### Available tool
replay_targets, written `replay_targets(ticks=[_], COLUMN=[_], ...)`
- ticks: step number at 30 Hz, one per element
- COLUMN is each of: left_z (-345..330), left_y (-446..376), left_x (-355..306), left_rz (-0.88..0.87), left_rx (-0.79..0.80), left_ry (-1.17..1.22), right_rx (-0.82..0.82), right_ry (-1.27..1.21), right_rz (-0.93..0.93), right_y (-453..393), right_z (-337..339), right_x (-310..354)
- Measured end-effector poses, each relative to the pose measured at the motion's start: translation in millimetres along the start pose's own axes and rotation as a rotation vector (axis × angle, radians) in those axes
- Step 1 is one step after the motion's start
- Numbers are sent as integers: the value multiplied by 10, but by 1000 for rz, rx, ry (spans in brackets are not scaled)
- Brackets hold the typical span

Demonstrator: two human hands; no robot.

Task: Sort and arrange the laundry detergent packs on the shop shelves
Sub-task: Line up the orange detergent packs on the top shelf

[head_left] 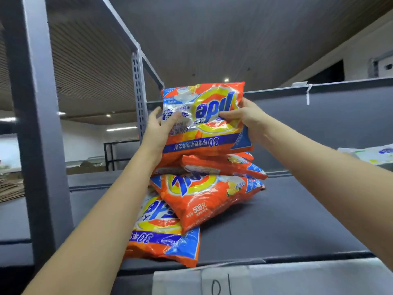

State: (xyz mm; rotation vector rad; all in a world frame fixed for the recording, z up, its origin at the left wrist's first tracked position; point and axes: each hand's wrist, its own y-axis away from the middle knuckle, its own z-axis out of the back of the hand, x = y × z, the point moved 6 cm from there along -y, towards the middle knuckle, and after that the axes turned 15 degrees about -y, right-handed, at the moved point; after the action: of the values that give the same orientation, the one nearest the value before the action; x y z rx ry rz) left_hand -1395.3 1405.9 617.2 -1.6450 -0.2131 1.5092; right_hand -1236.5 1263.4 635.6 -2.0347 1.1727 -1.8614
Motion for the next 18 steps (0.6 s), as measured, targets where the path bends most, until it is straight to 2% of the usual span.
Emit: replay_targets(ticks=[5,9,12,18], left_z=[-18,38,5,-112], left_y=[360,712,1058,1925], left_x=[-206,-451,-623,-840], left_rz=[61,14,-21,-53], left_rx=[105,2,-19,-147], left_ry=[152,235,298,315], right_rx=[140,233,262,295], right_ry=[23,26,4,-31], right_rz=[132,147,127,-11], right_y=[297,661,1004,1811], right_z=[-112,-226,-249,-146], right_x=[203,402,533,518])
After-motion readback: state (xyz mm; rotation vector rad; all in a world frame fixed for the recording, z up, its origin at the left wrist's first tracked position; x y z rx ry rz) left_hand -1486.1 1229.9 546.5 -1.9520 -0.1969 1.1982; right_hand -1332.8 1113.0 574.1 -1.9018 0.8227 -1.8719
